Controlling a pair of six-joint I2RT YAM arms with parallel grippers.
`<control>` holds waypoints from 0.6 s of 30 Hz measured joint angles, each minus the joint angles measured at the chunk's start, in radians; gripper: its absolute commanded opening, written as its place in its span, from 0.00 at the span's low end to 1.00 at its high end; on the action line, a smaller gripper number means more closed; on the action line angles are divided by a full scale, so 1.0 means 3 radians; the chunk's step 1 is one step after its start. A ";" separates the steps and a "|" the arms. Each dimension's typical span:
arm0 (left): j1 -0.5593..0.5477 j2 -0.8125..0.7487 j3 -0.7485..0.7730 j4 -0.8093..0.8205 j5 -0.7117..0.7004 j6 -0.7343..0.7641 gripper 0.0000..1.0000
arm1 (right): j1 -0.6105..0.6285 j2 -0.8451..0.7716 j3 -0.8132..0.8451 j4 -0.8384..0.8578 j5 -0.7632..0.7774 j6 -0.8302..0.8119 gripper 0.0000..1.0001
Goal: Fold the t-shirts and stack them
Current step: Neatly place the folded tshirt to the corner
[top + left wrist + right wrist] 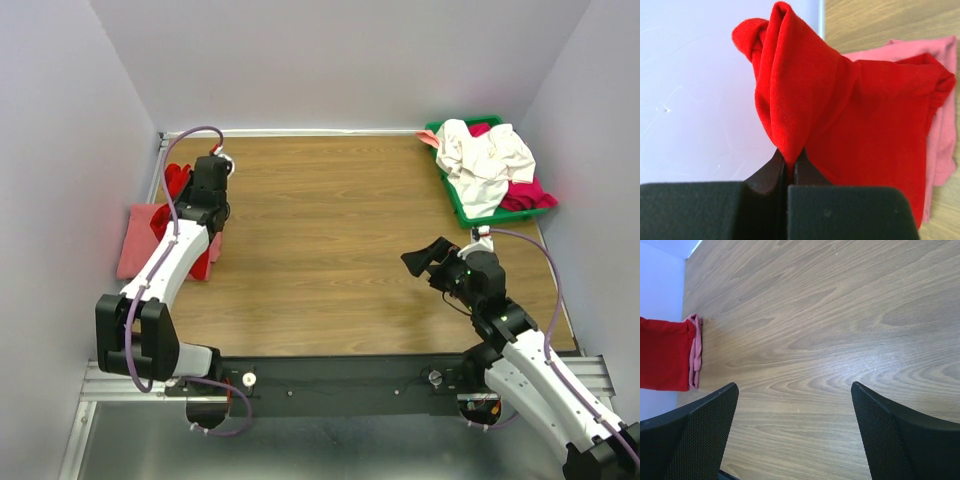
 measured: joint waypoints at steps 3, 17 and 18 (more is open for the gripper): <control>0.0055 0.0000 -0.0056 0.0151 -0.0064 0.0020 0.00 | 0.0000 -0.0011 0.0000 -0.0001 -0.0014 0.0000 1.00; 0.0263 0.0380 -0.0189 0.0678 -0.0254 -0.0043 0.25 | 0.0000 -0.0052 0.0000 0.0000 -0.0038 0.0001 1.00; 0.0285 0.0436 -0.0181 0.0701 -0.0258 -0.0055 0.25 | 0.0000 -0.0052 0.0000 0.0000 -0.0038 0.0001 1.00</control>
